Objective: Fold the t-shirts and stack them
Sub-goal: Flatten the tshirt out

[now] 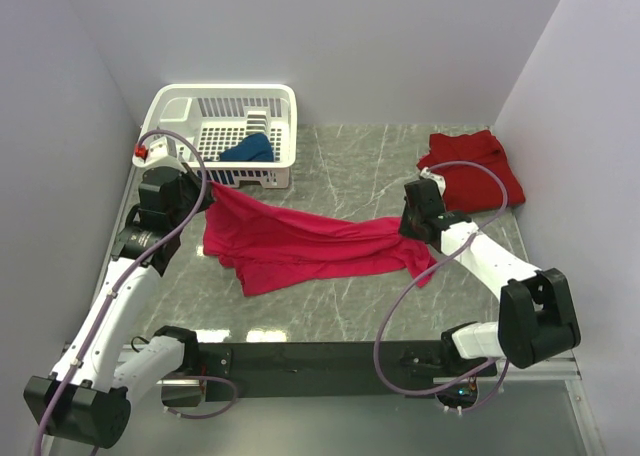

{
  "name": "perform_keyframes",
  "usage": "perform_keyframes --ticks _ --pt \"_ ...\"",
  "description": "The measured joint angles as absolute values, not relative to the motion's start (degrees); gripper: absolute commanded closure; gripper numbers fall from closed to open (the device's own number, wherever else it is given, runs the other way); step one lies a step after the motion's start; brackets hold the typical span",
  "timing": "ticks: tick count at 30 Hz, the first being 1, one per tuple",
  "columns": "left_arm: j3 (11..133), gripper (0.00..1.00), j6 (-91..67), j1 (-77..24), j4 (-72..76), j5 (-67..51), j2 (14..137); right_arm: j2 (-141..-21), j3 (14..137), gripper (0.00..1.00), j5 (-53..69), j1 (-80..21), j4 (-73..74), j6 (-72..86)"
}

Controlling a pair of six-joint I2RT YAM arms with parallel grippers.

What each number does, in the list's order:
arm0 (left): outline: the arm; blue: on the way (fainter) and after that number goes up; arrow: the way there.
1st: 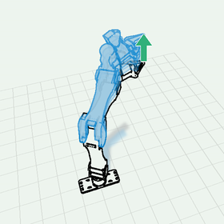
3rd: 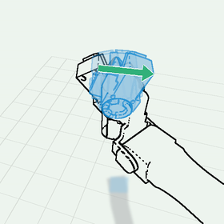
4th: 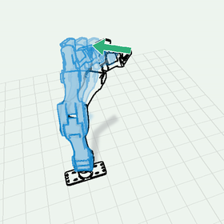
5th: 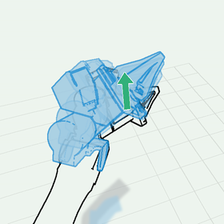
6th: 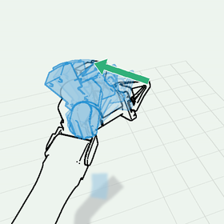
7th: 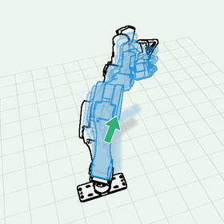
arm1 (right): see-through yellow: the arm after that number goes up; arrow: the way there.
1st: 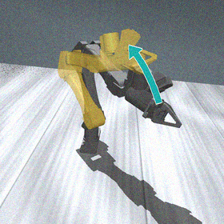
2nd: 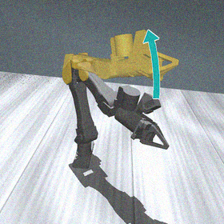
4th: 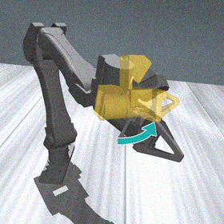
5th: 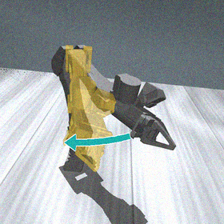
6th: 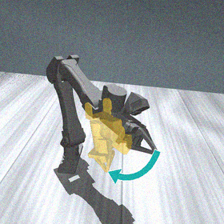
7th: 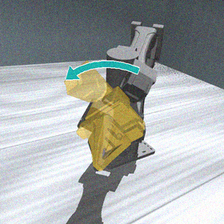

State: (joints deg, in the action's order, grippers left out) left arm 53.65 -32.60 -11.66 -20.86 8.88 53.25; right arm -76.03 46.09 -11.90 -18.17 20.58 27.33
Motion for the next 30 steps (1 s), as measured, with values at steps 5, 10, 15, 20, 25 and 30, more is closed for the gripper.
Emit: perform_keyframes --ticks 5,10,15,20,25,30 --pt "53.6 0.99 -32.6 -11.7 -20.9 8.9 53.1 -77.4 46.1 0.74 -11.9 -18.0 20.6 27.0" --pt "53.6 0.99 -32.6 -11.7 -20.9 8.9 53.1 -78.9 46.1 0.7 -11.9 -18.0 20.6 26.9" --pt "53.6 0.99 -32.6 -11.7 -20.9 8.9 53.1 -80.1 46.1 0.71 -11.9 -18.0 20.5 26.3" --pt "53.6 0.99 -32.6 -11.7 -20.9 8.9 53.1 -80.2 46.1 0.7 -12.2 -18.0 20.4 26.0" --pt "53.6 0.99 -32.6 -11.7 -20.9 8.9 53.1 -80.2 46.1 0.7 -12.8 -18.0 20.4 25.8" --pt "53.6 1.0 -32.6 -11.7 -20.9 8.9 53.1 -79.9 46.6 0.95 -13.9 -18.0 21.0 25.1"
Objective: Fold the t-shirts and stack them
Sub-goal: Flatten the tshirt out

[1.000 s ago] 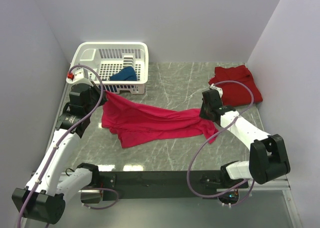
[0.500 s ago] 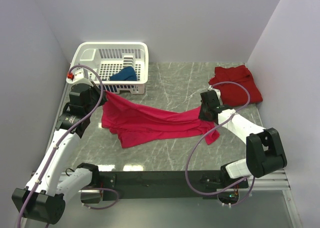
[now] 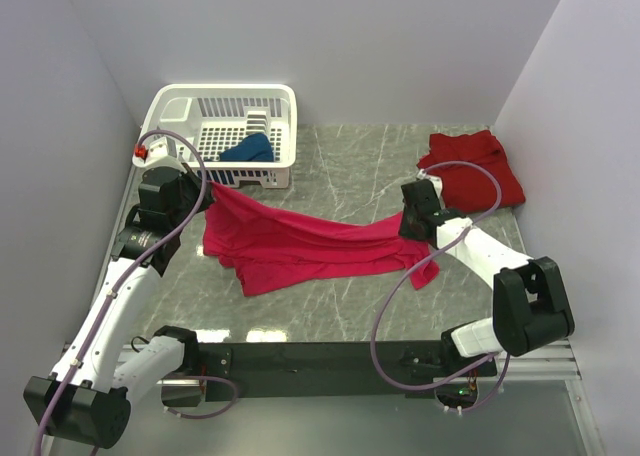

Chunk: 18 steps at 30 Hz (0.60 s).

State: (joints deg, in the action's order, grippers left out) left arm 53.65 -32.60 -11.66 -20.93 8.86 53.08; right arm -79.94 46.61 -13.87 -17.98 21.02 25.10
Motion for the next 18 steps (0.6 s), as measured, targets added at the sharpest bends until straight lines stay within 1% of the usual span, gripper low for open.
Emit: perform_keyframes --ticks 1,13,18 --pt "53.6 0.99 -32.6 -11.7 -20.9 8.9 53.1 -79.7 46.9 0.99 -14.1 -18.0 21.2 24.9" --pt "53.6 0.99 -32.6 -11.7 -20.9 8.9 53.1 -75.7 53.1 1.0 -17.4 -18.0 24.8 22.7" --pt "53.6 0.99 -32.6 -11.7 -21.1 9.4 52.9 -71.0 54.8 1.0 -18.4 -18.0 26.5 21.5"
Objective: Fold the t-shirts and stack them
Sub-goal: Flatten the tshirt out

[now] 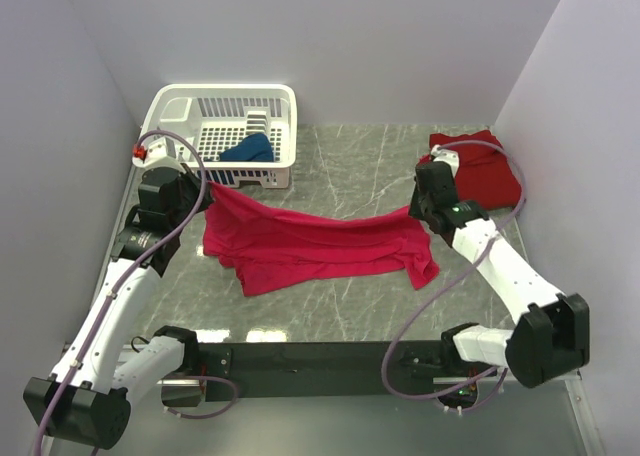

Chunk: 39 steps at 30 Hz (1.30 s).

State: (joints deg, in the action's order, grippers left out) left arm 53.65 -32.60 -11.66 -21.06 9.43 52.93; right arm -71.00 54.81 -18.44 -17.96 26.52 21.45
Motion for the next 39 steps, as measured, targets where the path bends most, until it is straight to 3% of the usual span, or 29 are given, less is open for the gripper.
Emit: perform_keyframes --ticks 12,23,39 --pt "59.7 0.99 -32.0 -11.7 -23.0 10.1 50.1 -54.0 66.2 1.0 -20.2 -17.9 29.5 14.4" --pt "84.3 0.99 -29.3 -11.7 -25.2 5.6 51.2 -53.9 94.1 1.0 -20.8 -18.0 34.0 8.6" --pt "109.1 0.99 -29.7 -11.7 -32.2 -10.2 45.7 -41.1 109.8 1.0 -11.9 -17.8 45.3 9.1"
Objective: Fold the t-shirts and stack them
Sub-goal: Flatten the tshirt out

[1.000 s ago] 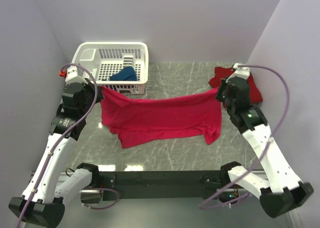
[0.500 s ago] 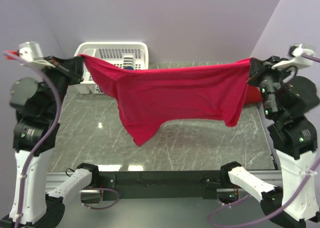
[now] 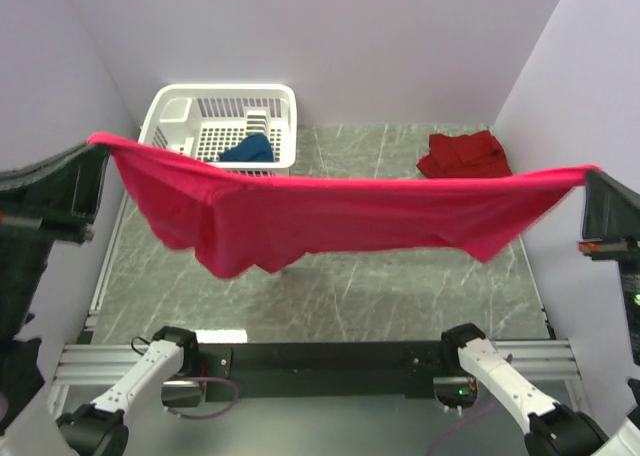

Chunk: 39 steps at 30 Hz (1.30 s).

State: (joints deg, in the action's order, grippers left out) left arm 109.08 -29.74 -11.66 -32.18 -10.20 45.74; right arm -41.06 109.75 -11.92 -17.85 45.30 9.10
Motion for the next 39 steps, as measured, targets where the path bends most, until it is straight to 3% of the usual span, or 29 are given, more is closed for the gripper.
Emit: perform_keyframes --ticks 8,17,30,39 --pt "108.4 0.99 -31.7 -11.7 -29.7 -14.8 43.4 -41.3 112.2 1.0 -11.7 -17.8 46.9 9.3" --pt "96.6 0.99 -32.4 -11.7 -28.7 -14.5 45.6 -39.1 101.5 1.0 -11.9 -17.8 46.0 9.3" --pt "89.6 0.99 -30.4 -11.7 -29.2 -8.2 47.8 -39.9 89.5 1.0 -13.5 -17.7 41.2 9.3" --pt "94.9 0.99 -27.9 -11.5 -30.2 -5.6 62.5 -55.1 93.9 1.0 -16.1 -17.7 36.7 6.8"
